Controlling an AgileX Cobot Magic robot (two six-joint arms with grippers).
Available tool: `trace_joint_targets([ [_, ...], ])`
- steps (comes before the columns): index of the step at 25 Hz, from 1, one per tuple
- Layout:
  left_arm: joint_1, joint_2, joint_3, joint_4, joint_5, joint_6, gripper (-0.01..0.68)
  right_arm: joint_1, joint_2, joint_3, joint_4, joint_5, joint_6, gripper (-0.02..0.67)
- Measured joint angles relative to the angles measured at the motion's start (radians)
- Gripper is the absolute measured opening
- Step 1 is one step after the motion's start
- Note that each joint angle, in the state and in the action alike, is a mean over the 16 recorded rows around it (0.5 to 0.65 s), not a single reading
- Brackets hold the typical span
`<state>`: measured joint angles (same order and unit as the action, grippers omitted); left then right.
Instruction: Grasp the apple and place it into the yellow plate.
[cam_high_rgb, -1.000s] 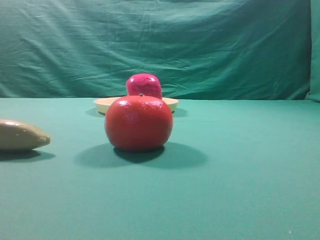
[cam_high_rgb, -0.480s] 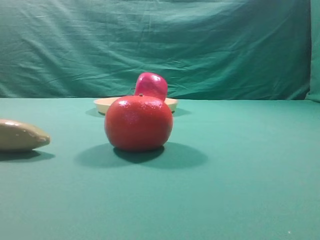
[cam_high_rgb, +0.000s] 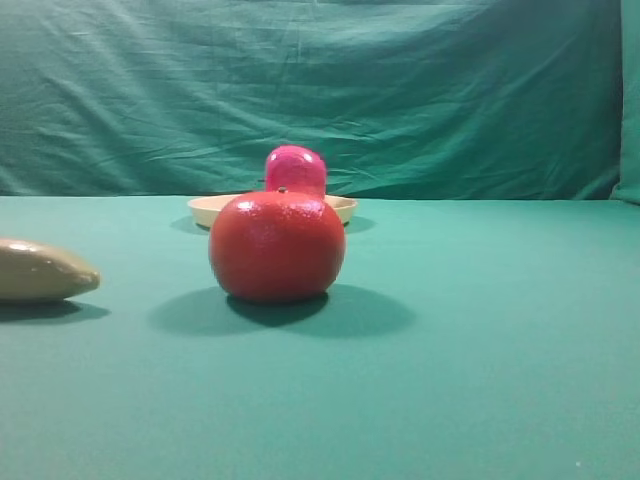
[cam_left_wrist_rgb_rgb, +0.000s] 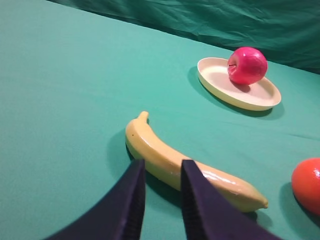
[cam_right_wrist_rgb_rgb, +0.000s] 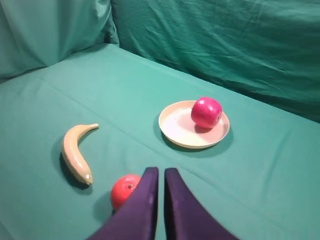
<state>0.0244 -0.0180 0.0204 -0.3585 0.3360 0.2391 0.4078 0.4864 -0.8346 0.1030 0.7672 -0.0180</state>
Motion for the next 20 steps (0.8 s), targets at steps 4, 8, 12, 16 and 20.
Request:
trace_joint_targets([
  [4, 0.0, 0.0, 0.0, 0.0, 0.0, 0.0, 0.157, -0.086, -0.056, 0.066, -0.013, -0.032, 0.016, 0.0],
  [8, 0.0, 0.0, 0.0, 0.0, 0.0, 0.0, 0.157, -0.175, -0.127, 0.178, -0.019, -0.094, 0.019, 0.0],
  [12, 0.0, 0.0, 0.0, 0.0, 0.0, 0.0, 0.157, -0.247, -0.208, 0.329, -0.026, -0.183, 0.019, 0.0],
  [16, 0.0, 0.0, 0.0, 0.0, 0.0, 0.0, 0.157, -0.296, -0.289, 0.493, -0.034, -0.269, 0.019, 0.0],
  [20, 0.0, 0.0, 0.0, 0.0, 0.0, 0.0, 0.157, -0.324, -0.366, 0.641, -0.042, -0.335, 0.019, 0.0],
])
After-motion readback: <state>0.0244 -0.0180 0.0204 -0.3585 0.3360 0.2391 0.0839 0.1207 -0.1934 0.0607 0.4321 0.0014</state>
